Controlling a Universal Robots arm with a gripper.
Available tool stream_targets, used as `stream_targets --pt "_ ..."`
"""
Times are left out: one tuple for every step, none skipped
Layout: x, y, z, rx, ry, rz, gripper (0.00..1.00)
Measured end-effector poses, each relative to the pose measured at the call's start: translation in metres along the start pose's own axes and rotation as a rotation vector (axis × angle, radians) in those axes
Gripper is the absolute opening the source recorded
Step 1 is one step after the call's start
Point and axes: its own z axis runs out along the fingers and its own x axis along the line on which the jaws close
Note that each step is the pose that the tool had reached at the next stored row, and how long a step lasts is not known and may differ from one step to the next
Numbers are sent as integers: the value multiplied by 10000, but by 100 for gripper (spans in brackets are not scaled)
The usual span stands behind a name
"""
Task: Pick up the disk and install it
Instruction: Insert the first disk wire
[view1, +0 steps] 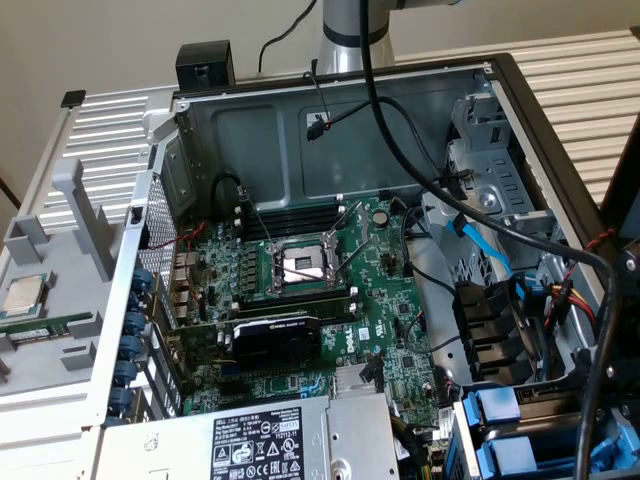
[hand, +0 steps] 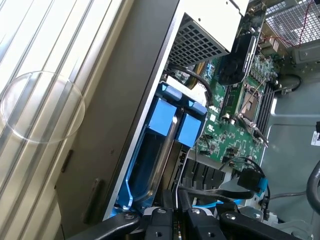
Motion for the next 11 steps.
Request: stream_targets --pt "0 0 0 -1 0 0 16" --pt "0 0 0 -1 -1 0 16" --pt "0 0 -1 -1 -1 0 16" --pt "-1 0 -1 -1 -1 0 16" --pt "-2 -1 -1 -1 -1 0 16" --pt "-6 -2 -2 -4 7 2 16" --pt "-9 -3 -1 -9 21 5 16" --pt "-11 -4 -1 -12 30 6 16" --pt "-13 -4 -2 -14 36 6 16" --pt "-17 -4 -4 -20 52 10 16" --pt "-22 -3 -7 -26 70 14 16"
